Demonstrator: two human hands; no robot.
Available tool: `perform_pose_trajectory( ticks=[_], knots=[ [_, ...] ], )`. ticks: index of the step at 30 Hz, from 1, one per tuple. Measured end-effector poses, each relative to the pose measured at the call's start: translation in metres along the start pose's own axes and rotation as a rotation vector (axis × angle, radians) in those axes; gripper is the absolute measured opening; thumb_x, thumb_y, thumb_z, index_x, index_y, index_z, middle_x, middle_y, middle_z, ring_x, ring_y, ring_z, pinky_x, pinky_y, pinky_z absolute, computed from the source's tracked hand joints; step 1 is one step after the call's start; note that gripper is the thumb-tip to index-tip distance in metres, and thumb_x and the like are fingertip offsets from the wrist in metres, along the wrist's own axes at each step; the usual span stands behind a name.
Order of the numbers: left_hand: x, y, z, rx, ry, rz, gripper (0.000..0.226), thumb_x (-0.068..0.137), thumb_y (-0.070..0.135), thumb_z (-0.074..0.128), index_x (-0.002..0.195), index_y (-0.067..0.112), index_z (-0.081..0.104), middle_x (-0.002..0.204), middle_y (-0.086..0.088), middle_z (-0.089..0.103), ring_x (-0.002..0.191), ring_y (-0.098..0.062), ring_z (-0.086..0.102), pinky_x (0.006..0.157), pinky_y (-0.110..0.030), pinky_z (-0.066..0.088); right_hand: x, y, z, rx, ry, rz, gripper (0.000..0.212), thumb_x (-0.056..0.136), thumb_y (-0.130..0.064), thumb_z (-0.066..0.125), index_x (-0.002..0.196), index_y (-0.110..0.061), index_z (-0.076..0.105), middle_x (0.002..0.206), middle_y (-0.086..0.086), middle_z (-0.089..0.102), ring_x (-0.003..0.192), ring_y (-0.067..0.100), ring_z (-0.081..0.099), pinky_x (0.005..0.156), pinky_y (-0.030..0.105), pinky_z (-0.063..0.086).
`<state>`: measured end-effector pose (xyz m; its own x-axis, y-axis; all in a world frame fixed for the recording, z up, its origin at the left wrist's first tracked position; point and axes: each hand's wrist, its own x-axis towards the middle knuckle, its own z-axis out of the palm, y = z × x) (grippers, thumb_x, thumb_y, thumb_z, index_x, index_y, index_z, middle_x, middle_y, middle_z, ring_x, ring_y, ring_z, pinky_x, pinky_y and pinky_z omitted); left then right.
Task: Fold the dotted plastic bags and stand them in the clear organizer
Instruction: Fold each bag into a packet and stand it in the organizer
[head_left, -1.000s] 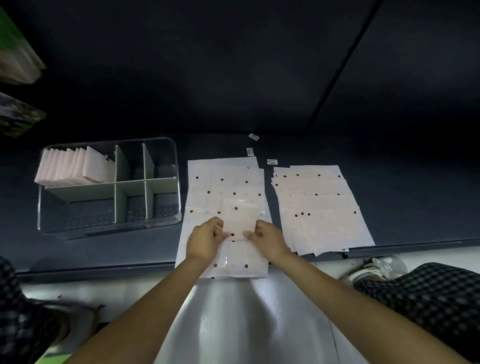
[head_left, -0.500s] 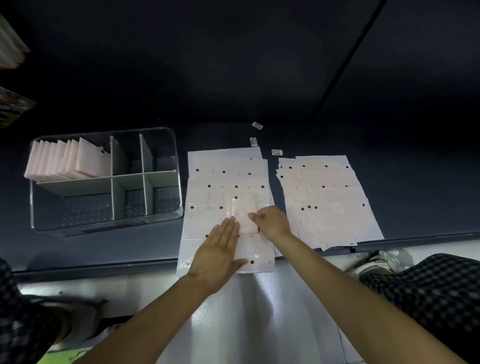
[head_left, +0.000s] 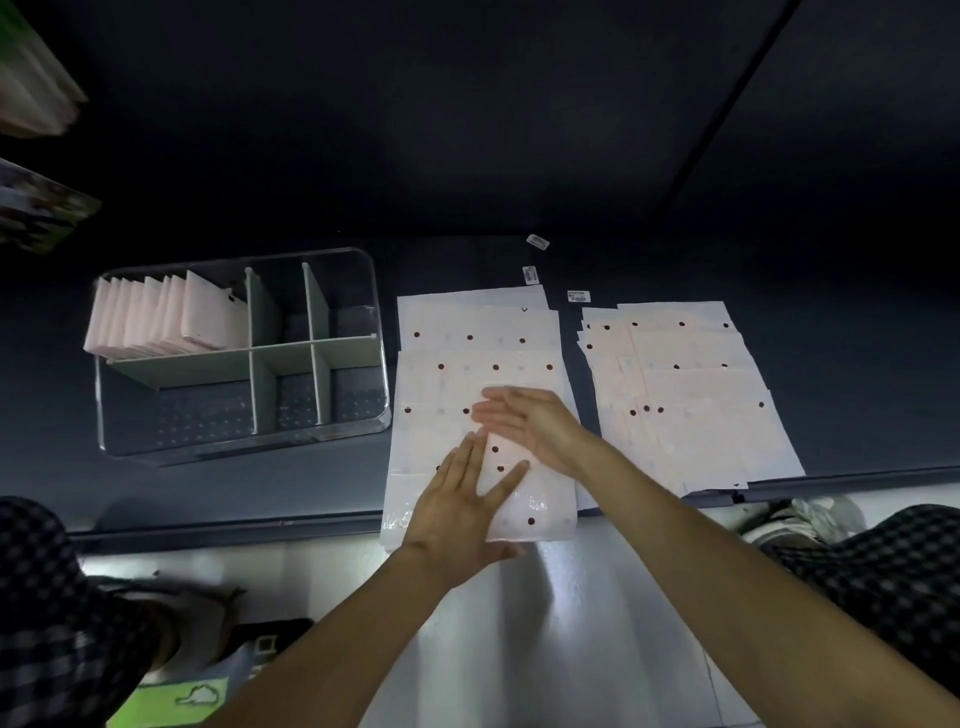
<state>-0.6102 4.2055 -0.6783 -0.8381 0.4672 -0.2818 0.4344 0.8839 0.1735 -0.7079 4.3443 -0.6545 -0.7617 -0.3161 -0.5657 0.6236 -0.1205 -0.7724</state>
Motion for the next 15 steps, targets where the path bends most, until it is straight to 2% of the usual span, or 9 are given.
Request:
perform_pose_trajectory(
  ticks=[4,7,8,11,13,15],
  knots=[
    [0.004,0.000,-0.004,-0.019,-0.044,-0.012,0.093,0.079,0.078,0.035,0.144,0.040,-0.019,0.151,-0.015,-0.032,0.141,-0.028,-0.028,0.110,-0.036,-0.017,0.017,-0.016,0.001,-0.036,0.077,0.009,0.028,0.101,-0.017,0.042,0.112,0.003,0.058,0.108,0.022,0.067,0.096,0.025,0.068,0.084,0.027,0.055],
    [0.007,-0.006,-0.010,-0.026,-0.057,-0.005,0.088,0.080,0.078,0.034,0.145,0.043,-0.015,0.152,-0.011,-0.031,0.142,-0.024,-0.025,0.108,-0.032,-0.018,0.020,-0.018,0.005,-0.034,0.190,-0.128,0.023,0.098,-0.007,0.043,0.116,0.000,0.057,0.117,0.021,0.063,0.105,0.025,0.063,0.094,0.028,0.050],
    [0.007,-0.008,-0.011,-0.035,-0.053,-0.001,0.086,0.080,0.078,0.033,0.145,0.044,-0.013,0.153,-0.010,-0.029,0.143,-0.023,-0.023,0.108,-0.031,-0.018,0.017,-0.018,0.004,-0.115,0.237,-0.211,0.022,0.096,-0.006,0.047,0.114,-0.003,0.059,0.118,0.017,0.063,0.108,0.023,0.061,0.097,0.025,0.047],
    [0.006,-0.013,-0.011,-0.117,-0.017,-0.010,0.081,0.080,0.077,0.035,0.146,0.047,-0.001,0.156,-0.003,-0.022,0.145,-0.018,-0.015,0.113,-0.028,-0.011,-0.005,-0.008,-0.007,-0.678,0.278,-0.466,0.012,0.091,-0.011,0.058,0.099,-0.011,0.067,0.103,0.003,0.069,0.098,0.014,0.062,0.086,0.013,0.046],
    [0.007,-0.016,-0.011,-0.225,0.027,-0.038,0.077,0.082,0.074,0.039,0.147,0.045,0.009,0.158,0.003,-0.013,0.145,-0.013,-0.008,0.115,-0.024,-0.003,-0.023,0.010,-0.021,-1.070,0.181,-0.506,0.009,0.089,-0.017,0.062,0.094,-0.011,0.068,0.098,-0.001,0.066,0.095,0.015,0.059,0.082,0.023,0.048],
    [0.008,-0.018,-0.013,-0.305,0.058,-0.053,0.074,0.085,0.067,0.044,0.148,0.040,0.015,0.159,0.007,-0.004,0.145,-0.010,-0.001,0.115,-0.021,0.003,-0.039,0.026,-0.032,-1.348,0.107,-0.533,0.016,0.086,-0.026,0.066,0.095,-0.013,0.067,0.101,-0.004,0.062,0.100,0.014,0.054,0.080,0.029,0.048]
  ],
)
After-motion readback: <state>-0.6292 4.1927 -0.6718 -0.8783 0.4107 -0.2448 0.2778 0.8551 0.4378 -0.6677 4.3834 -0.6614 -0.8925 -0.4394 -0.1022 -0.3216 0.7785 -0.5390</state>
